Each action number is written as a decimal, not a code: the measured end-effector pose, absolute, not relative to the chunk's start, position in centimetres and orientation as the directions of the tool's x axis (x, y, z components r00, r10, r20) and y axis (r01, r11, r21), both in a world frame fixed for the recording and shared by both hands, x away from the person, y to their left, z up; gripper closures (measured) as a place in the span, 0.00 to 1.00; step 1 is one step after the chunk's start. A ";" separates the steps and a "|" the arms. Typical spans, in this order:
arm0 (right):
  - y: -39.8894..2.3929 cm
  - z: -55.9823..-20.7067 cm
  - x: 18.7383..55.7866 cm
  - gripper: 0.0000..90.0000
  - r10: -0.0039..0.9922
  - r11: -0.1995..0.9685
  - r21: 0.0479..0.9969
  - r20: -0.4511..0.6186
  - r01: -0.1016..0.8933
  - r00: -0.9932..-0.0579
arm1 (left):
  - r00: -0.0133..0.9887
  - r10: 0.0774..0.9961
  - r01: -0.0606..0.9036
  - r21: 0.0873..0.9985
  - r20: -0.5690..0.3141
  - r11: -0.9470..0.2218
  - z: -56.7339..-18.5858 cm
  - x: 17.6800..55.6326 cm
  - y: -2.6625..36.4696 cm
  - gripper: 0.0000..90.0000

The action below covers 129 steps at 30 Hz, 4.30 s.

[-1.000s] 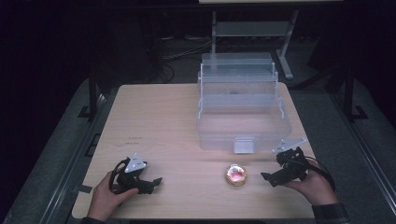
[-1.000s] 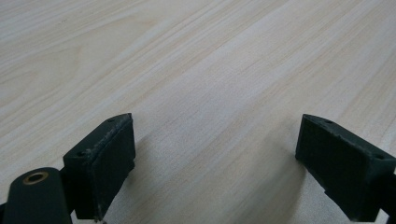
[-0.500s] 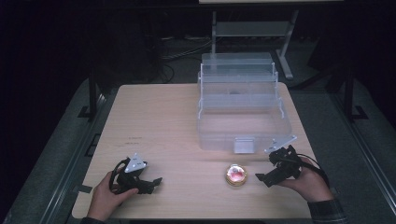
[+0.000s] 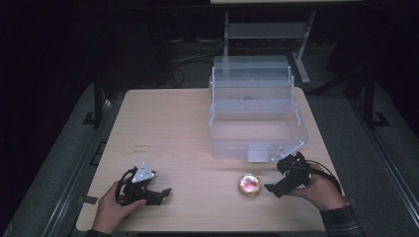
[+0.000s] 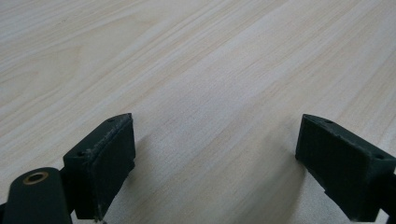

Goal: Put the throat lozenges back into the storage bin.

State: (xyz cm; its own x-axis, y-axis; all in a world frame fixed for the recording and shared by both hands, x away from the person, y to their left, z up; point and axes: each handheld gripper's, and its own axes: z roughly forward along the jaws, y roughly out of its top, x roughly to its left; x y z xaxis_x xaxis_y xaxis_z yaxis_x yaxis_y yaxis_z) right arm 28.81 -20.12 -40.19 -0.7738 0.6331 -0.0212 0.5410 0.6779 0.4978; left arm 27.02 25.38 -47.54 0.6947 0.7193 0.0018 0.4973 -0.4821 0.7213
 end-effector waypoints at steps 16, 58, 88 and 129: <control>-17.5 -40.3 29.5 0.01 0.582 0.716 0.483 -0.013 0.505 -0.813 | 0.695 0.719 0.497 0.721 0.002 -0.482 -47.5 27.0 25.4 0.12; -13.6 -43.9 30.1 0.06 0.515 0.777 0.427 -0.009 0.462 -0.857 | 0.696 0.718 0.497 0.719 0.003 -0.485 -47.5 27.0 25.4 0.12; -13.7 -44.9 29.8 0.21 0.489 0.785 0.429 0.013 0.447 -0.872 | 0.696 0.718 0.497 0.720 0.003 -0.485 -47.5 27.0 25.4 0.12; -14.6 -42.9 28.8 0.22 0.476 0.785 0.436 0.031 0.440 -0.879 | 0.696 0.718 0.497 0.720 0.003 -0.485 -47.5 27.0 25.4 0.12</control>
